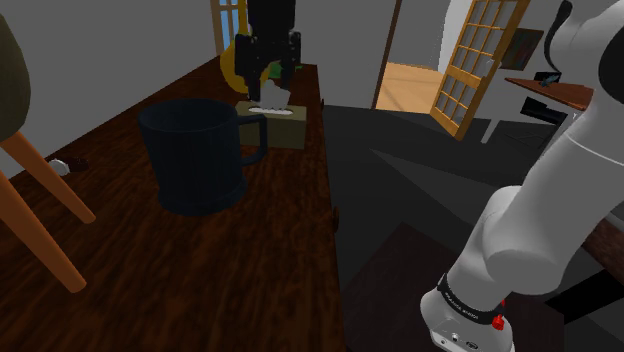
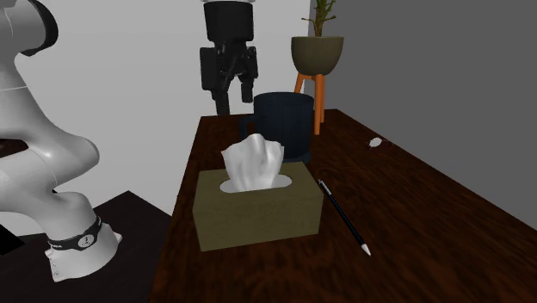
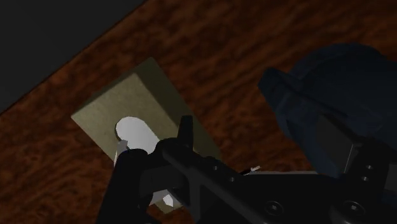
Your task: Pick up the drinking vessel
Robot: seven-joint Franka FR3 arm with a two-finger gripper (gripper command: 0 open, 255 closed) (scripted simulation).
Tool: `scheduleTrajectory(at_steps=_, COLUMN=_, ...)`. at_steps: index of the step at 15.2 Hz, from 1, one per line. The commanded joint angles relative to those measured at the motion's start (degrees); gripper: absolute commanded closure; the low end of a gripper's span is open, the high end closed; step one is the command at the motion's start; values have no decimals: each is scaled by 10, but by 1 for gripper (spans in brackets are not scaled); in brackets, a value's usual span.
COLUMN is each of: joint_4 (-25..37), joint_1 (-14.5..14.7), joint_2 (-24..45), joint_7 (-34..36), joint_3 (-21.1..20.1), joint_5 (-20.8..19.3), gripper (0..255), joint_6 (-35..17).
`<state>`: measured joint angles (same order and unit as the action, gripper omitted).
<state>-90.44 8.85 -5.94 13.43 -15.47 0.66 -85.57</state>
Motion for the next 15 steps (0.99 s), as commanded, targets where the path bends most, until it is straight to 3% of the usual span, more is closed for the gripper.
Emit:
scheduleTrajectory(at_steps=1, joint_4=50, joint_1=11, joint_2=44, joint_7=8, joint_3=-15, joint_5=-7, gripper=0, joint_6=18)
scheduleTrajectory(at_steps=6, joint_4=212, joint_1=55, joint_2=171, joint_7=35, joint_3=-50, joint_5=-40, gripper=0, joint_6=84)
scheduleTrajectory(at_steps=15, joint_4=109, joint_1=46, joint_2=139, joint_7=28, joint_3=-46, joint_5=-29, gripper=0, joint_6=11)
